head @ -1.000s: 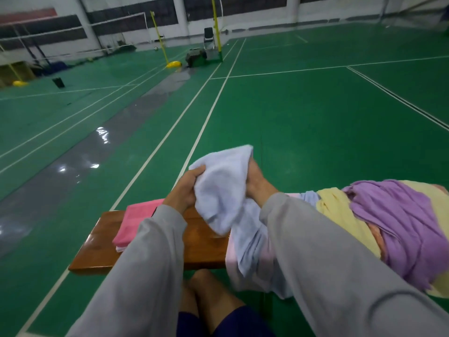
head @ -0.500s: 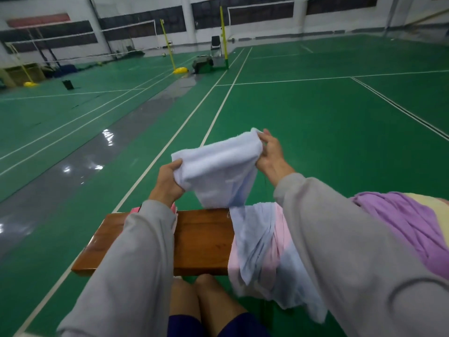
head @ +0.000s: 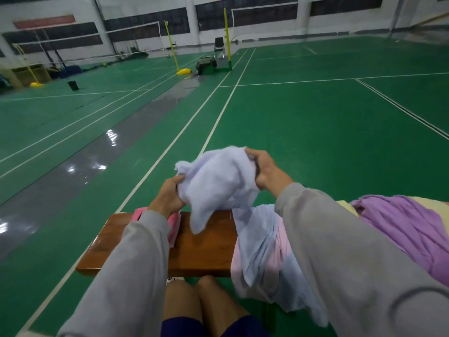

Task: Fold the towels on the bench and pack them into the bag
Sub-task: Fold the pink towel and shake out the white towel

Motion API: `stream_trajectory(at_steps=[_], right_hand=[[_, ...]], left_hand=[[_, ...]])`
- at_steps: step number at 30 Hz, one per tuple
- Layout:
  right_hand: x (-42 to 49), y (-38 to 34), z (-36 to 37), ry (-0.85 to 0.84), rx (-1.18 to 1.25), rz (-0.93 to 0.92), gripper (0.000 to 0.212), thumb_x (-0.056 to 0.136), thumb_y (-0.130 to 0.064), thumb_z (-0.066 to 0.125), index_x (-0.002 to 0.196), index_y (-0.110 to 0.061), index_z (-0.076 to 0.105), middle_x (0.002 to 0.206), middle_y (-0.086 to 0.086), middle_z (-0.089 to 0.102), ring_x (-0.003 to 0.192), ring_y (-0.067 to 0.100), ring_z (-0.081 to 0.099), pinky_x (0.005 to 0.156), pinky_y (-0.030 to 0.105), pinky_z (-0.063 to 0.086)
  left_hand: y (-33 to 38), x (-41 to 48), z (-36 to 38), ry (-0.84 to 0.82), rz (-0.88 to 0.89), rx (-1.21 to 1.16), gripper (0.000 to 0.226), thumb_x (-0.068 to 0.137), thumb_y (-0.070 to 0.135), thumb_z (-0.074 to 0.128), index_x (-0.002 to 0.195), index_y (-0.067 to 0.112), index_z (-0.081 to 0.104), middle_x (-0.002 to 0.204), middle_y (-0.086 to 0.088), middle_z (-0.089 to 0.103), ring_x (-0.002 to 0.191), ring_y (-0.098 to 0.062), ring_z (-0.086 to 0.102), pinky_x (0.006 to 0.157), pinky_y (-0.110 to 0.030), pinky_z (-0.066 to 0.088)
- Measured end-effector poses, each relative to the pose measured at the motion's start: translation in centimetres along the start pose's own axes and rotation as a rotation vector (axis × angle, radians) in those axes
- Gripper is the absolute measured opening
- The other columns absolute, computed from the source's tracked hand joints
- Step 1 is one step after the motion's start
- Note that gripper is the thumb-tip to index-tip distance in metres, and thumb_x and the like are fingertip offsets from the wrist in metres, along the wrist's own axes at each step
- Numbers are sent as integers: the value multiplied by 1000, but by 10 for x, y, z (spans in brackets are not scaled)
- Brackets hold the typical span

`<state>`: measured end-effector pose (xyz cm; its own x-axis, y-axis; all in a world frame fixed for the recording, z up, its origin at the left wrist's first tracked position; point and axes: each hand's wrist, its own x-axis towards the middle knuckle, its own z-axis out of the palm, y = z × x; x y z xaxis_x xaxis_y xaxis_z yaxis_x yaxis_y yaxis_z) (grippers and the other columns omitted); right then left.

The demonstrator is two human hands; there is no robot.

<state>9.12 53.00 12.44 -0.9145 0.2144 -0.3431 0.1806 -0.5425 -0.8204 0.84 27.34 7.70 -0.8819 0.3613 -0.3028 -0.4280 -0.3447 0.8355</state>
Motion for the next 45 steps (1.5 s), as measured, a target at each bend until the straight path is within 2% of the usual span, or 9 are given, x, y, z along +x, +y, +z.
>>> stream_trajectory(at_steps=[8,12,16,22,26,30,34,38,45], right_hand=[[15,-27,-1,15,95,-32,43,91,-42,70,117,-8,67,107,19,74,99,32,71,91,44,58],[15,-23,-7,-29,-124,85,18,96,-12,57,110,-3,63,94,14,69,87,29,67,86,40,58],[9,-64,9,-81,238,-123,26,83,-24,71,101,-5,67,91,13,68,90,32,66,100,44,52],[29,-38,11,45,-268,163,23,99,-36,56,87,-15,57,83,8,62,81,24,62,82,32,51],[35,-45,1,81,-232,-35,18,105,-21,53,101,-6,62,92,9,68,81,21,65,68,34,56],[22,-58,-2,-49,-21,-166,7,88,-11,62,81,-12,64,77,6,64,74,23,60,68,30,53],[7,-53,6,-114,-7,-51,35,79,-40,72,69,-11,55,73,12,64,72,29,63,77,36,54],[9,-58,20,-66,115,-166,15,89,-22,65,81,-10,65,76,10,68,75,28,65,73,36,57],[4,-22,14,-56,125,-46,40,80,12,30,104,-1,59,93,14,62,82,31,64,83,40,56]], left_hand=[[53,-11,17,47,248,-205,16,84,10,50,89,9,65,84,-8,65,81,-24,60,74,-33,52],[54,-2,11,74,116,-37,38,102,43,58,89,7,62,77,-7,63,72,-21,65,69,-38,61],[76,17,6,241,228,141,51,96,55,62,113,7,65,110,-11,70,101,-25,69,88,-46,60],[73,2,15,189,273,561,27,108,18,42,95,14,66,103,-14,66,94,-26,58,83,-42,49],[76,2,5,136,290,464,29,107,8,35,116,12,62,104,-14,67,93,-28,63,79,-41,53],[84,-3,1,48,342,356,35,94,-8,38,94,11,67,88,-7,68,81,-21,61,69,-33,51],[95,-6,1,98,261,95,17,94,12,46,86,11,61,81,-5,61,73,-19,57,65,-30,46],[115,-7,4,41,325,-79,34,101,35,57,80,13,72,81,-5,72,78,-20,67,72,-35,58],[89,3,-23,199,321,393,18,106,27,54,107,17,68,98,-5,70,90,-22,64,72,-34,57]])
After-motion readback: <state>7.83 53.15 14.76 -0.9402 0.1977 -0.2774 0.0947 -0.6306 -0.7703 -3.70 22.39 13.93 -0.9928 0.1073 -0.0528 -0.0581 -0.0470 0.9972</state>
